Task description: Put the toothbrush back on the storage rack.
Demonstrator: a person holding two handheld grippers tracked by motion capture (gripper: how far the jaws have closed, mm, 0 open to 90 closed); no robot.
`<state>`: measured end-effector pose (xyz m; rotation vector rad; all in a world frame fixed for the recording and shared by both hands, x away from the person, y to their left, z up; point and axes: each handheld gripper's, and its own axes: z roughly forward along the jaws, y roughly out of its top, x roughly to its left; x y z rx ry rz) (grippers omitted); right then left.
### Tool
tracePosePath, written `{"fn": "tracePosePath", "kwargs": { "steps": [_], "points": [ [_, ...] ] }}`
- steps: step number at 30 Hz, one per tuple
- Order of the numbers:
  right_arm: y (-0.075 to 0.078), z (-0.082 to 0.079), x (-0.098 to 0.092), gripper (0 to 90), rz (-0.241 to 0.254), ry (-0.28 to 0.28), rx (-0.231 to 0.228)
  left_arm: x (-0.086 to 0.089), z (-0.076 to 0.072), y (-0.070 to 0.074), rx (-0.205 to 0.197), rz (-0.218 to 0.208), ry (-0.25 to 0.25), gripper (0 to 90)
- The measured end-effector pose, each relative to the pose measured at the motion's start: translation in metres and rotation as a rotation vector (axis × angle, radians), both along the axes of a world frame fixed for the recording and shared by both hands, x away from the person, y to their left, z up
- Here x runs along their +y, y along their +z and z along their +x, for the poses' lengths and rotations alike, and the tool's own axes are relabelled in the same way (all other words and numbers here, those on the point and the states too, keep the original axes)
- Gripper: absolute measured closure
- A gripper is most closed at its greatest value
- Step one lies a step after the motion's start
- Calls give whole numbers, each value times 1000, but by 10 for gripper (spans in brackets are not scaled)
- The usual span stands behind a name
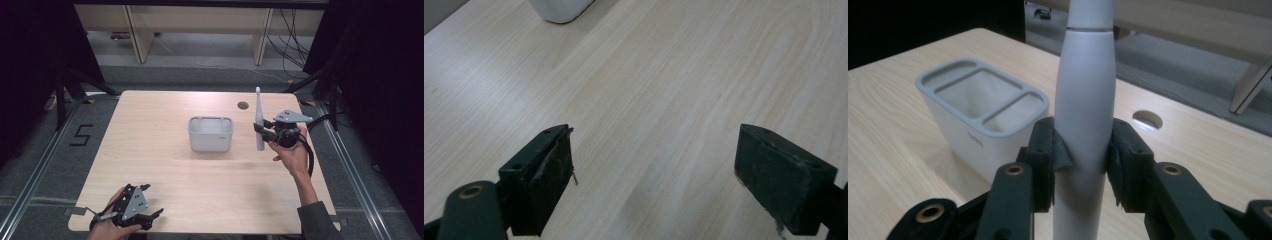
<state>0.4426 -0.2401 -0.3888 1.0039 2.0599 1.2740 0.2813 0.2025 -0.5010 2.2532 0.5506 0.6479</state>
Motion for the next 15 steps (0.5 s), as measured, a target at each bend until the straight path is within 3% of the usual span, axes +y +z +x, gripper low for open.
{"fn": "tracePosePath", "kwargs": {
  "steps": [3,4,8,13,15],
  "points": [
    [2,1,6,668,12,0,-8,0,0,0,-5,-5,6,151],
    [3,1,7,668,23,8,9,0,0,-1,-3,-13,6,151],
    [8,3,9,668,49,18,-23,1,1,0,1,7,-3,151],
    [15,0,16,668,100,49,-5,1,2,-1,1,6,-4,151],
    [17,1,20,668,96,57,-22,1,1,0,1,4,-5,151]
  ]
}}
